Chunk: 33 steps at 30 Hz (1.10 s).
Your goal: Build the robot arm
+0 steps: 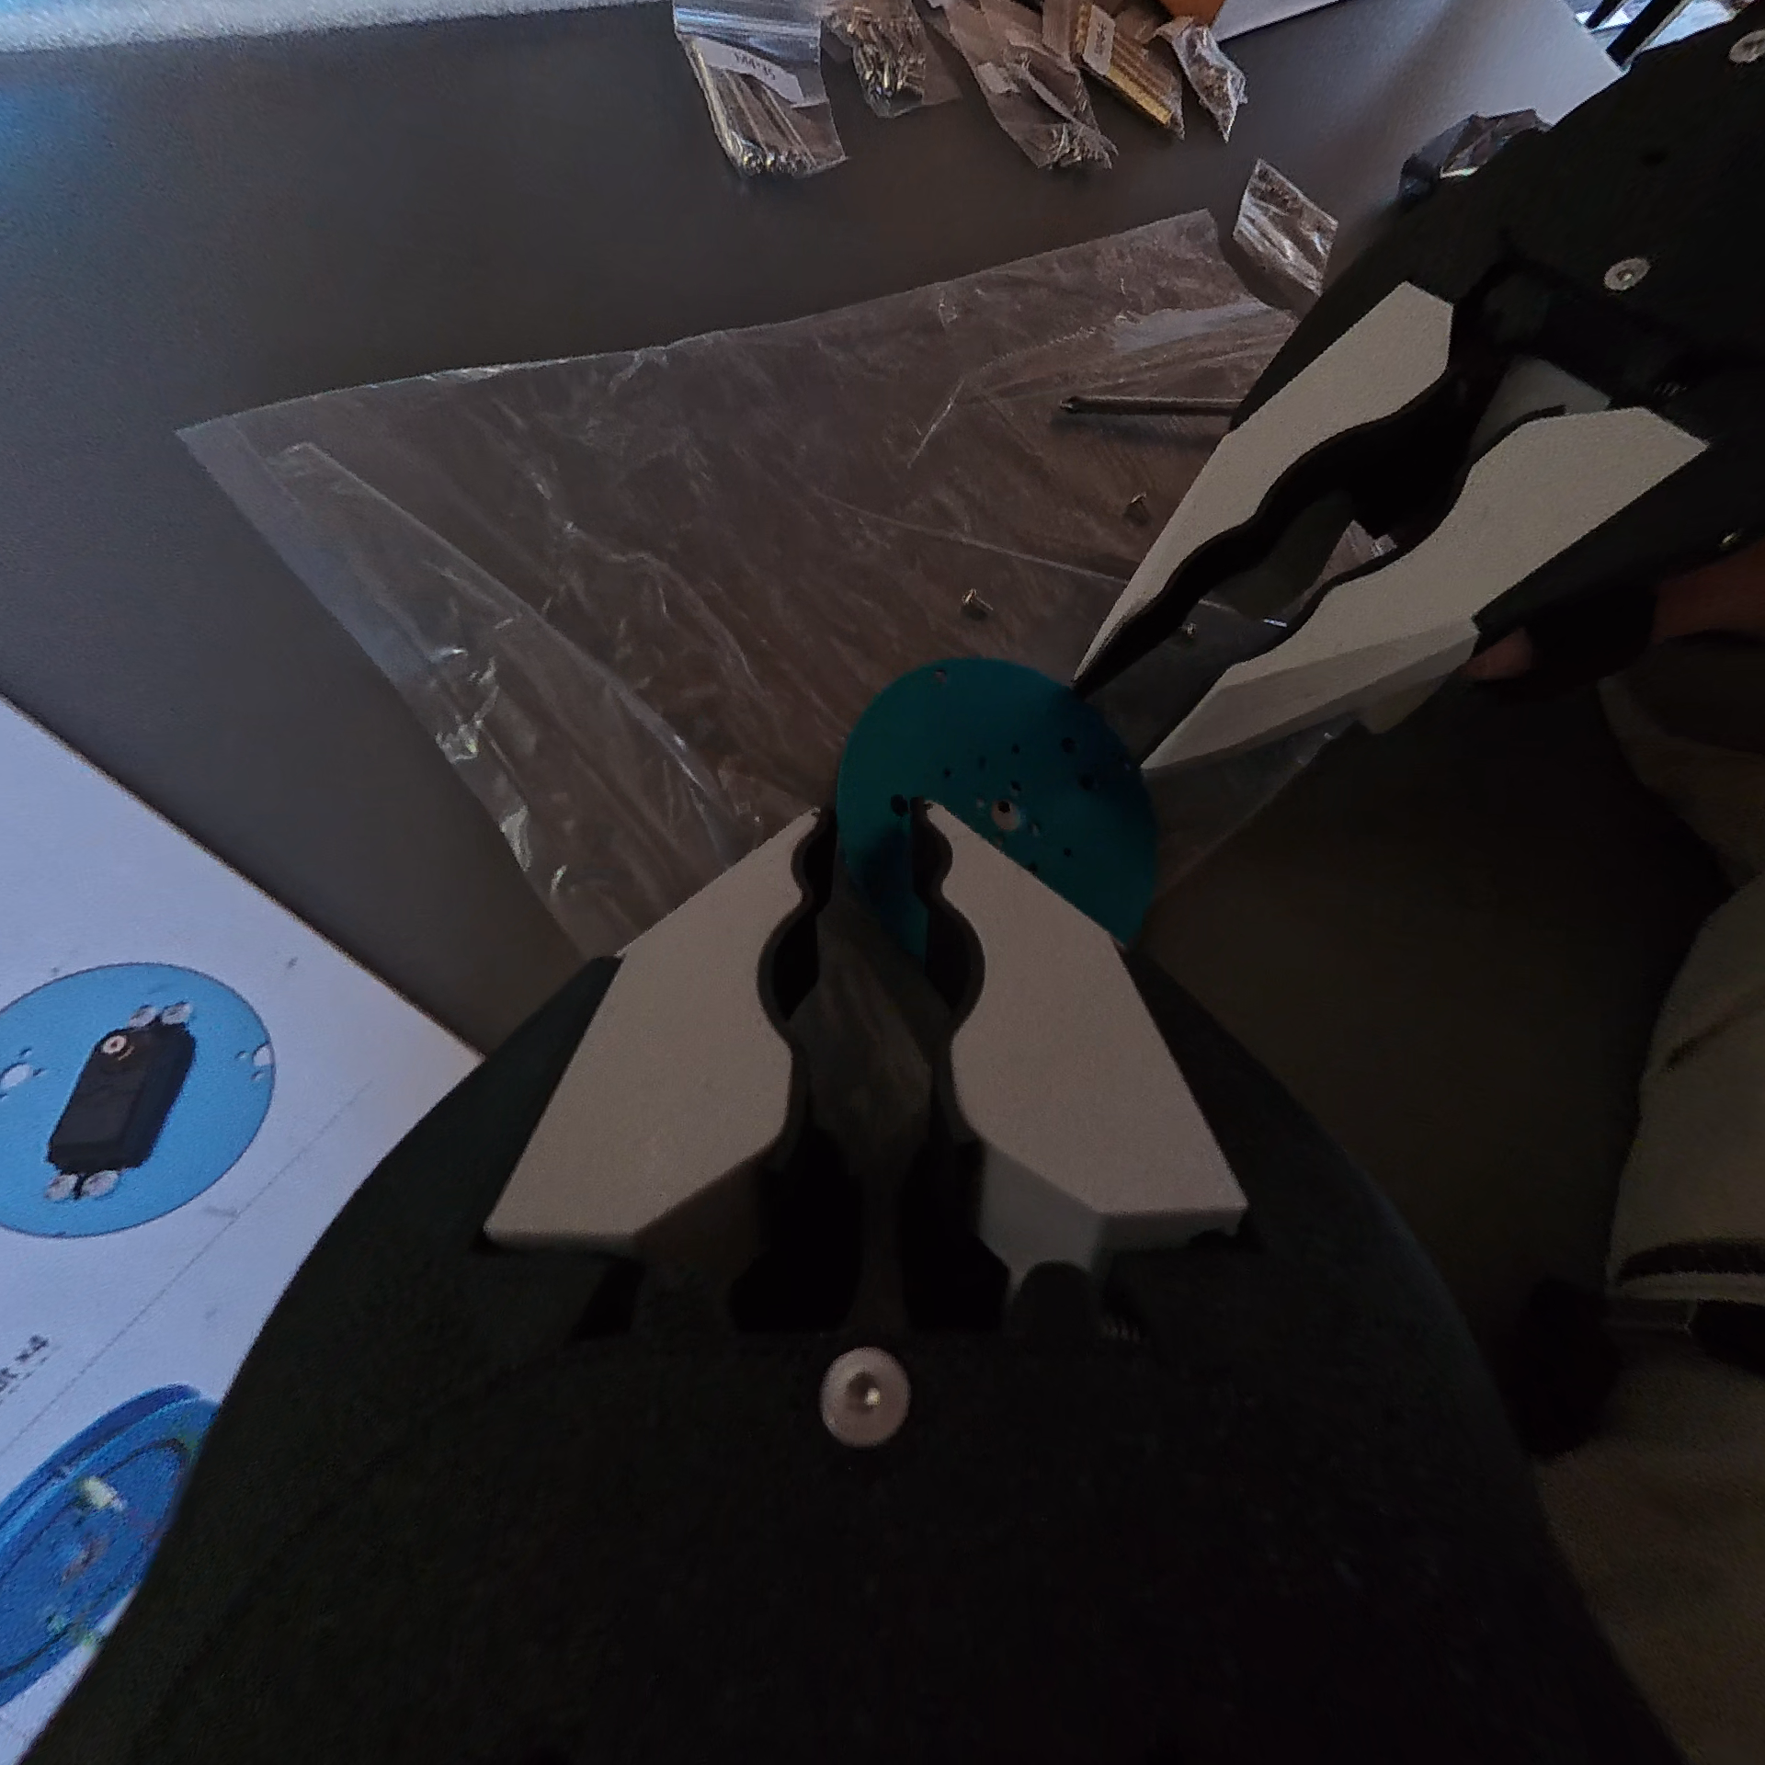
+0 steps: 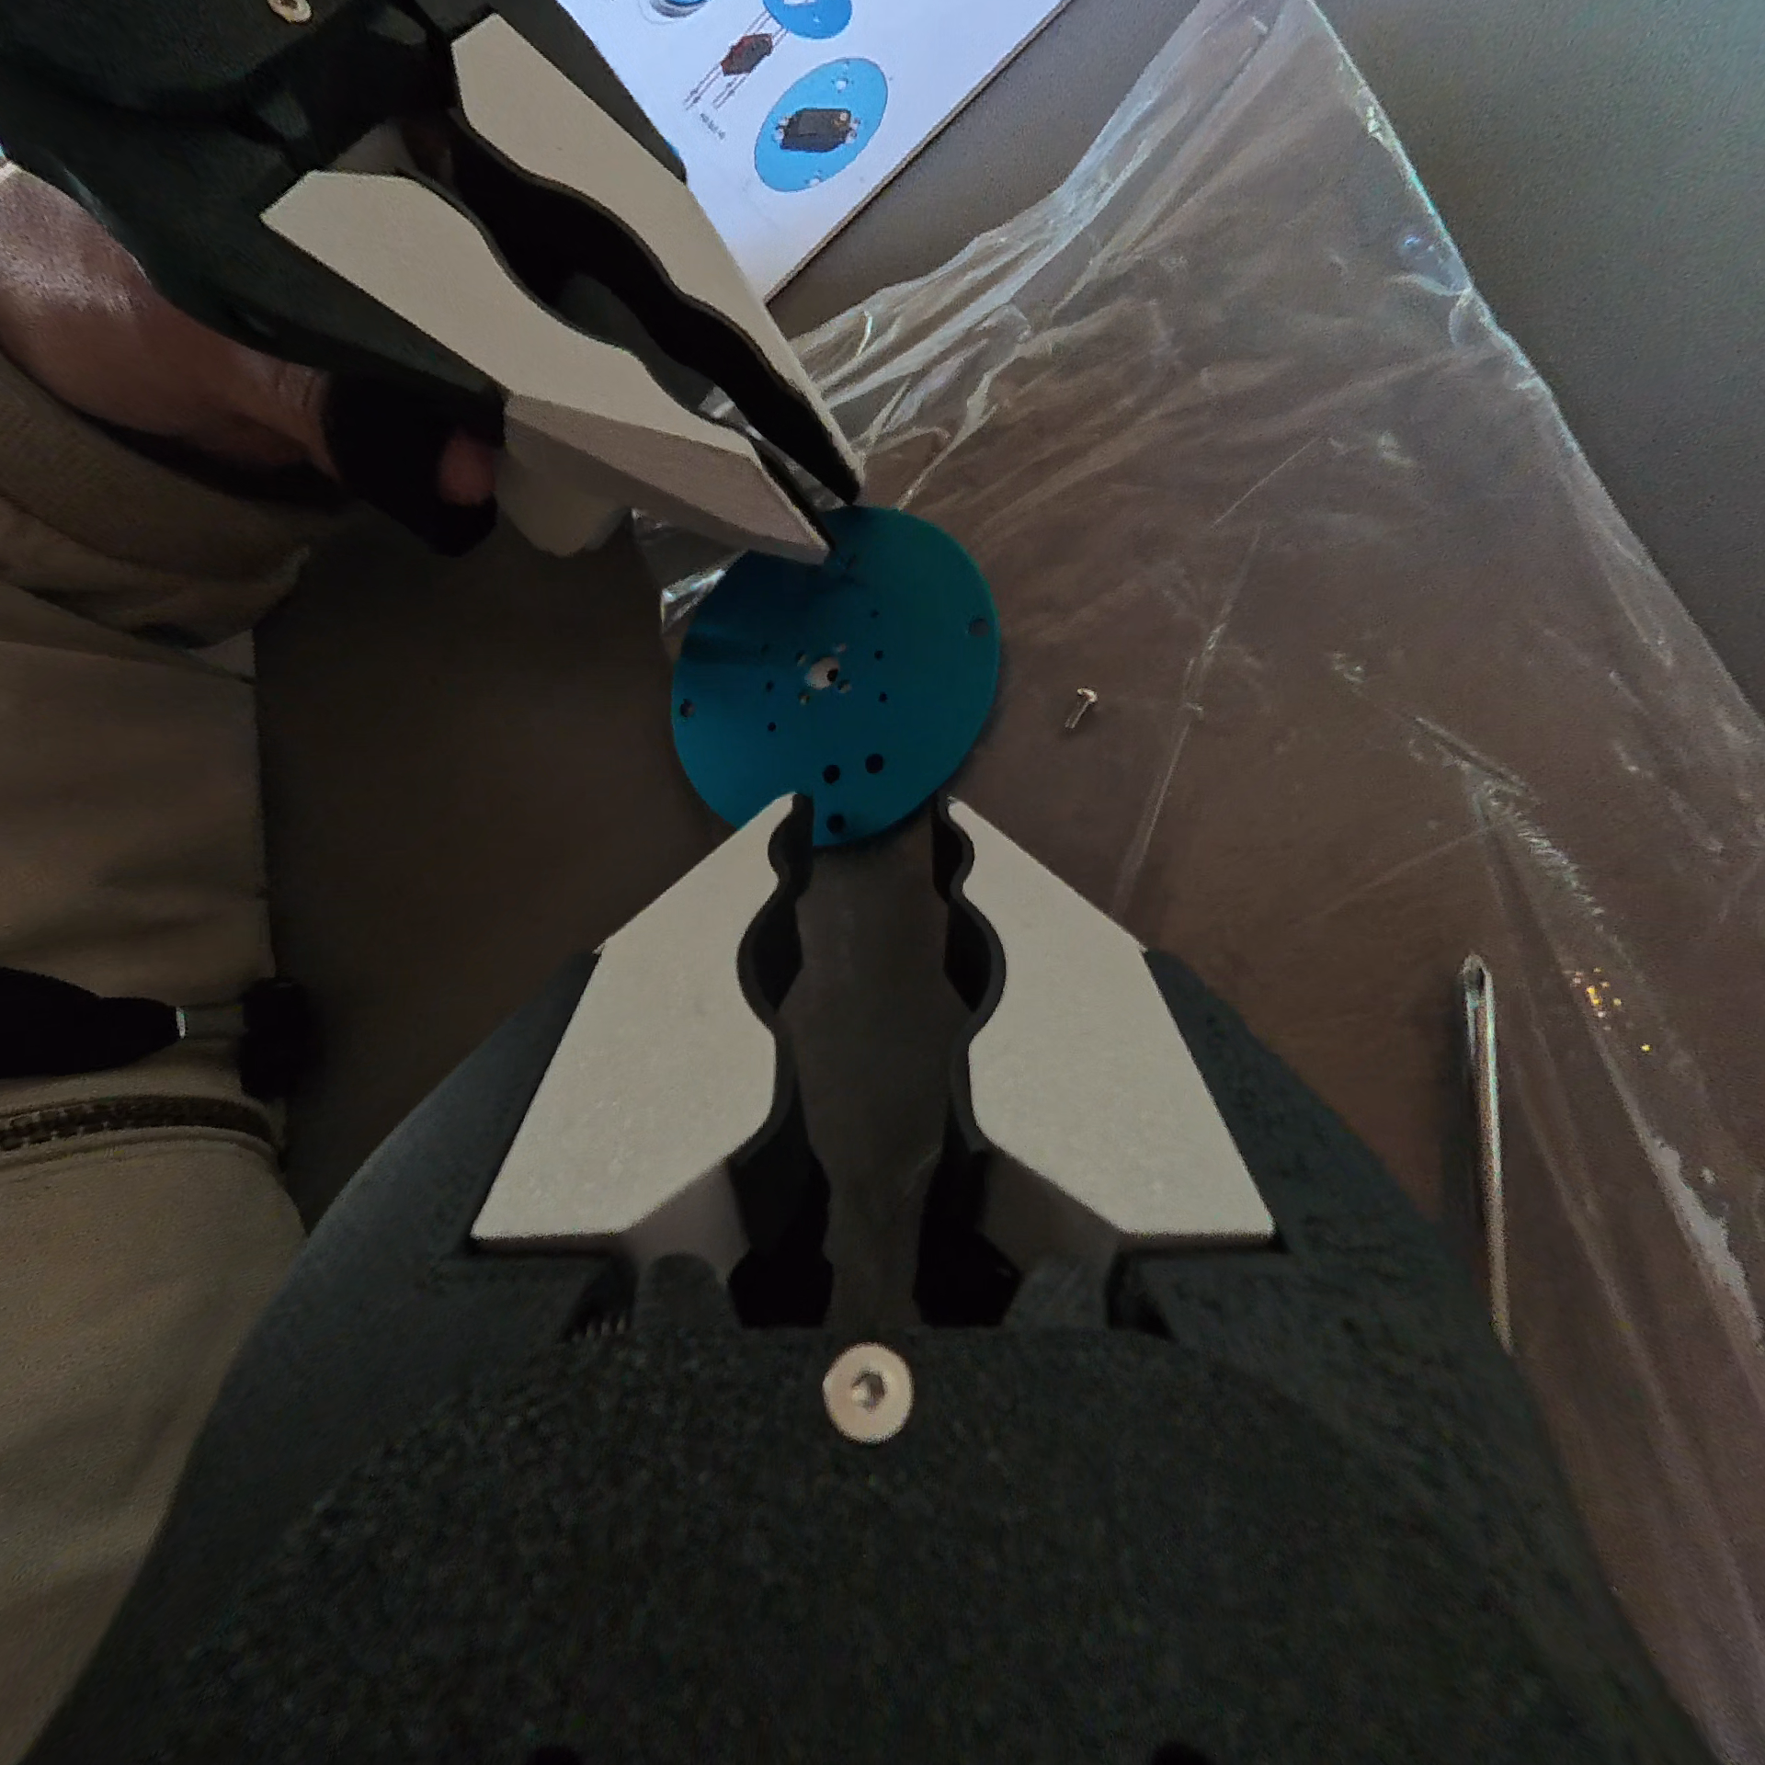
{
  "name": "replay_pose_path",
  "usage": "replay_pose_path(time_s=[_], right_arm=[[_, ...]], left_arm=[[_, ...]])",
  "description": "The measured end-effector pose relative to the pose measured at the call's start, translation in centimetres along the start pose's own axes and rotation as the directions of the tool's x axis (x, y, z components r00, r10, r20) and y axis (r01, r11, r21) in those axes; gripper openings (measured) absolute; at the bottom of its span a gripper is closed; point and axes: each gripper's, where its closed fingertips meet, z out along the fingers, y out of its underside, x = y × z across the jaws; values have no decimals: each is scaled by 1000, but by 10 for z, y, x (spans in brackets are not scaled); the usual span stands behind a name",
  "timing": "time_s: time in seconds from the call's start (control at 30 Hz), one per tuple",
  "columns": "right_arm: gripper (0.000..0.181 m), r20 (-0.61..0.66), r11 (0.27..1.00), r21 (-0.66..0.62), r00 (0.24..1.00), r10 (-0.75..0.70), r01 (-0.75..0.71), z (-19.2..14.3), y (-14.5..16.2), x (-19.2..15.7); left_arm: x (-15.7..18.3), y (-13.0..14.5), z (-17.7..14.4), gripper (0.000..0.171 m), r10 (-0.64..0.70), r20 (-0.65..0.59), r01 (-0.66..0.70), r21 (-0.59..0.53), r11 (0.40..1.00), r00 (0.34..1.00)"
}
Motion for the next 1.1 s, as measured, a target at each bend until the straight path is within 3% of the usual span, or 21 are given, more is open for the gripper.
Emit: replay_pose_path(time_s=[0.77,1.1], right_arm=[[24,4,1000,13,1000,12,-12,-2,-1,-1],[42,-1,998,31,999,-54,54,4,-3,-5]], left_arm=[[4,0,-1,16,-15,-11,15,12,1000,1000],[4,3,-1,17,-47,-26,47,10,999,999]])
